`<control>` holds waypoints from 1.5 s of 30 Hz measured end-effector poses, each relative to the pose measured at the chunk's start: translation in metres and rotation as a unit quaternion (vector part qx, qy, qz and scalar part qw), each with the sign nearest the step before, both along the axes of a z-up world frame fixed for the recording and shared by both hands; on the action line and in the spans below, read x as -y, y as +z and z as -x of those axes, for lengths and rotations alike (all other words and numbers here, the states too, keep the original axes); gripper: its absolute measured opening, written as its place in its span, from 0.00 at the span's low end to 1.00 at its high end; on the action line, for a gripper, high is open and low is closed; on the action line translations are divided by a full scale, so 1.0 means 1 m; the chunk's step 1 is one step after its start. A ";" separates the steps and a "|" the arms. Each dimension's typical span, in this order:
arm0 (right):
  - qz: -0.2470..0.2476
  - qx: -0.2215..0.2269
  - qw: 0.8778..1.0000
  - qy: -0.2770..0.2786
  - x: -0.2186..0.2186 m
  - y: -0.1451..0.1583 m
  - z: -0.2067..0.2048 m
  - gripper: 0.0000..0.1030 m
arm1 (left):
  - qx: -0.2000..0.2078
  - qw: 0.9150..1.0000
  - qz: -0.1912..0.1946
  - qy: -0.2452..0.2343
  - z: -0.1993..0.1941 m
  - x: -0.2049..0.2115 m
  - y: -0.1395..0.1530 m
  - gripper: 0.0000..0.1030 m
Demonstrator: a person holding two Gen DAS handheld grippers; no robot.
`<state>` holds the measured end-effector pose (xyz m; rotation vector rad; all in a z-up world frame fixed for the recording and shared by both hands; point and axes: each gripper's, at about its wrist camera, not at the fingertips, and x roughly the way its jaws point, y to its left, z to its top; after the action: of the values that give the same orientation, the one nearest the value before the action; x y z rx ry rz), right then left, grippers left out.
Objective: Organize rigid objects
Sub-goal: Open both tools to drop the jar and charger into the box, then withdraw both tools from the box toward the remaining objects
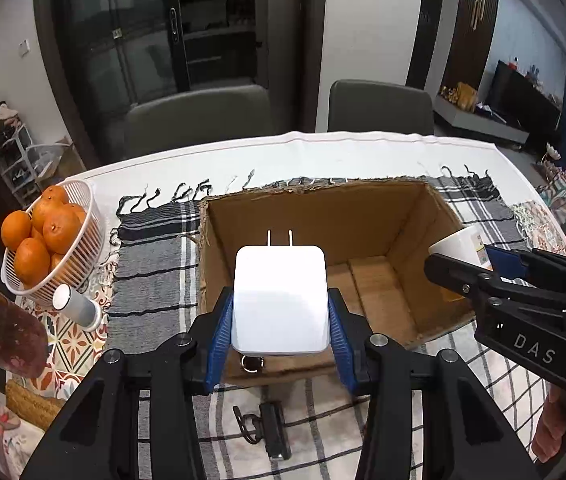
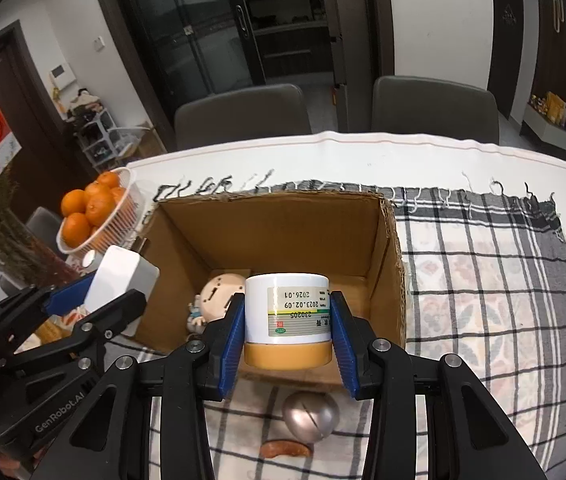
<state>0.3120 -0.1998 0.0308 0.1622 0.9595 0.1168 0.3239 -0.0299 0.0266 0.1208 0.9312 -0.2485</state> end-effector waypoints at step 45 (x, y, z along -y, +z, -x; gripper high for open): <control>0.020 0.039 0.999 -0.012 -0.011 0.016 0.092 0.55 | 0.029 0.999 -0.005 0.038 0.109 -0.024 0.001 0.53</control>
<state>0.2197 -0.1888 0.0470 0.1319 0.8815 0.0816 0.2151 -0.0062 0.0277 0.1004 0.8769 -0.1697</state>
